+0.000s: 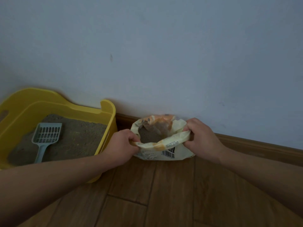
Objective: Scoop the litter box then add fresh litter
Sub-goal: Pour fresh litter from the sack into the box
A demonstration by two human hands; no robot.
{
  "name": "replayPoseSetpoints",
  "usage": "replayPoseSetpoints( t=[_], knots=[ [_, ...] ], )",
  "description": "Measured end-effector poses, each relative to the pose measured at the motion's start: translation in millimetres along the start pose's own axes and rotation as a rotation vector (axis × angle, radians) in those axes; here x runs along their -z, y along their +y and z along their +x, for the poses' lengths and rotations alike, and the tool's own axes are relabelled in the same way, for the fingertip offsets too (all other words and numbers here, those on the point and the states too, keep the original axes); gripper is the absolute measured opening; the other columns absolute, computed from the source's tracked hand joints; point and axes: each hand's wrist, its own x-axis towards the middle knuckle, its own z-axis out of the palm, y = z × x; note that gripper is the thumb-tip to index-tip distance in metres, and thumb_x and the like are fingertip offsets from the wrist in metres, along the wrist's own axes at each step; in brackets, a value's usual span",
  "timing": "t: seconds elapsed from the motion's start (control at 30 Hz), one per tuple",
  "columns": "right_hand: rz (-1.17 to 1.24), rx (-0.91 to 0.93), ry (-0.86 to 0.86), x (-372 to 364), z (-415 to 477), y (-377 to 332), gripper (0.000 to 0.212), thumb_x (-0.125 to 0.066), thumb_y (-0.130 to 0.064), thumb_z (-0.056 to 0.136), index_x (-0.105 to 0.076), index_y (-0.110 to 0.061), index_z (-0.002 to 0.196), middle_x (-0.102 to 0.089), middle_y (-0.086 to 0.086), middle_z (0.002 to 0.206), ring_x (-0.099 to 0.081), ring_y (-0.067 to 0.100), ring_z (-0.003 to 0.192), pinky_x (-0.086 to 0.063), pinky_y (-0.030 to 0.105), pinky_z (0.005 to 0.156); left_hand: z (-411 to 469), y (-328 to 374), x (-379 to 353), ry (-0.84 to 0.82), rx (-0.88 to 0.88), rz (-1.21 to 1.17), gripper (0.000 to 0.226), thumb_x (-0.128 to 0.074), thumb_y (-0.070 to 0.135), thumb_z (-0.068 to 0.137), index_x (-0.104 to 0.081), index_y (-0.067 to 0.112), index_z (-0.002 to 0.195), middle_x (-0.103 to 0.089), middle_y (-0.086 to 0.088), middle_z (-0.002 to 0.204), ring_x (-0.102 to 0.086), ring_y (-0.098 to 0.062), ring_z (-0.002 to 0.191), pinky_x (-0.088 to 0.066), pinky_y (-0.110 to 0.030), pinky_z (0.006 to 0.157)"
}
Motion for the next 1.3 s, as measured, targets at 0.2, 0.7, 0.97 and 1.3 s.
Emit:
replayPoseSetpoints(
  t=[0.2, 0.7, 0.97, 1.3],
  knots=[
    [-0.010, -0.023, -0.029, -2, -8, 4, 0.026, -0.074, -0.008, 0.074, -0.053, -0.022, 0.082, -0.047, -0.011, 0.094, -0.050, 0.004, 0.078, -0.042, 0.024, 0.062, -5, 1, -4, -0.021, -0.021, 0.000, 0.026, -0.079, 0.012, 0.077, -0.066, 0.035, 0.075, -0.058, 0.015, 0.093, -0.057, -0.004, 0.087, -0.049, -0.017, 0.072],
    [-0.137, -0.099, -0.284, -7, -29, 12, 0.027, -0.077, -0.035, 0.078, -0.055, -0.030, 0.093, -0.044, -0.013, 0.108, -0.051, 0.001, 0.087, -0.048, 0.019, 0.072, -13, -7, -18, -0.119, -0.073, 0.128, 0.019, -0.080, 0.020, 0.078, -0.070, 0.036, 0.079, -0.056, 0.020, 0.093, -0.053, -0.006, 0.096, -0.053, -0.029, 0.087],
    [-0.159, -0.114, -0.296, 1, -32, 4, 0.035, -0.077, -0.039, 0.077, -0.055, -0.033, 0.103, -0.042, -0.015, 0.117, -0.049, 0.002, 0.096, -0.046, 0.019, 0.080, -18, -4, -8, -0.119, -0.118, 0.141, 0.019, -0.083, 0.029, 0.076, -0.074, 0.035, 0.091, -0.060, 0.022, 0.096, -0.049, -0.002, 0.099, -0.046, -0.022, 0.086],
    [-0.200, -0.105, -0.281, 18, -38, -8, 0.041, -0.079, -0.045, 0.077, -0.055, -0.033, 0.109, -0.034, -0.017, 0.133, -0.044, 0.002, 0.112, -0.043, 0.015, 0.090, -25, 2, 6, -0.085, -0.105, 0.114, 0.031, -0.083, 0.038, 0.074, -0.069, 0.037, 0.102, -0.056, 0.024, 0.102, -0.046, 0.002, 0.102, -0.042, -0.021, 0.090]
  ],
)
